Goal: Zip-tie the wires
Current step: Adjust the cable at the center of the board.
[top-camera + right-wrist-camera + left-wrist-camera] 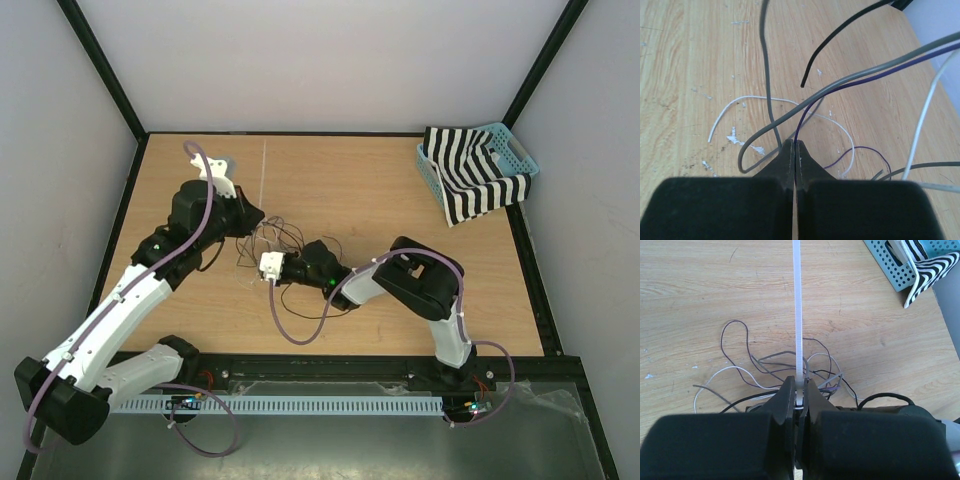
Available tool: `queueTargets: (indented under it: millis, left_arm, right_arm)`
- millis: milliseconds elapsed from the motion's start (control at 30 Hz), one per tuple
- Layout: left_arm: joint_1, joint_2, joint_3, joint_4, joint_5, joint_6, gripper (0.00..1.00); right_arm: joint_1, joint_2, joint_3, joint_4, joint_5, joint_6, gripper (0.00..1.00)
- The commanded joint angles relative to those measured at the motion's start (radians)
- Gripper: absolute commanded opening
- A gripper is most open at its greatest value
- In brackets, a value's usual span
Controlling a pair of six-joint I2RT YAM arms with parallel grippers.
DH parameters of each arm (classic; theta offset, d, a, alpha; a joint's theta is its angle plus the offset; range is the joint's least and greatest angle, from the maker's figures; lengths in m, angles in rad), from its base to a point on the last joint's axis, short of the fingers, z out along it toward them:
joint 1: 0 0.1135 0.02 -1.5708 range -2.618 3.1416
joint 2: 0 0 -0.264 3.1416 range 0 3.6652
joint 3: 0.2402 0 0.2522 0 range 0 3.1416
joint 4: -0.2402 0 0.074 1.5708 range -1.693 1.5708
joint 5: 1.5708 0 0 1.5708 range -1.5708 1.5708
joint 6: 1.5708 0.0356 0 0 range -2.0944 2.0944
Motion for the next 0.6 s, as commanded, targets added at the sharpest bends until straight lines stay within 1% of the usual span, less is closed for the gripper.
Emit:
queueTargets:
  millis: [0, 267, 567]
  left_arm:
    - [0.008, 0.002, 0.041, 0.018, 0.003, 0.01, 0.0]
    - [0.021, -0.003, 0.051, 0.017, 0.008, 0.017, 0.0]
    - [0.027, -0.005, 0.051, 0.017, 0.015, 0.017, 0.0]
  right_arm:
    - [0.016, -0.041, -0.013, -0.008, -0.031, 0.025, 0.0]
    - [0.017, -0.04, 0.008, -0.061, -0.042, 0.007, 0.0]
    - [0.018, -0.054, 0.028, -0.17, -0.017, -0.077, 0.01]
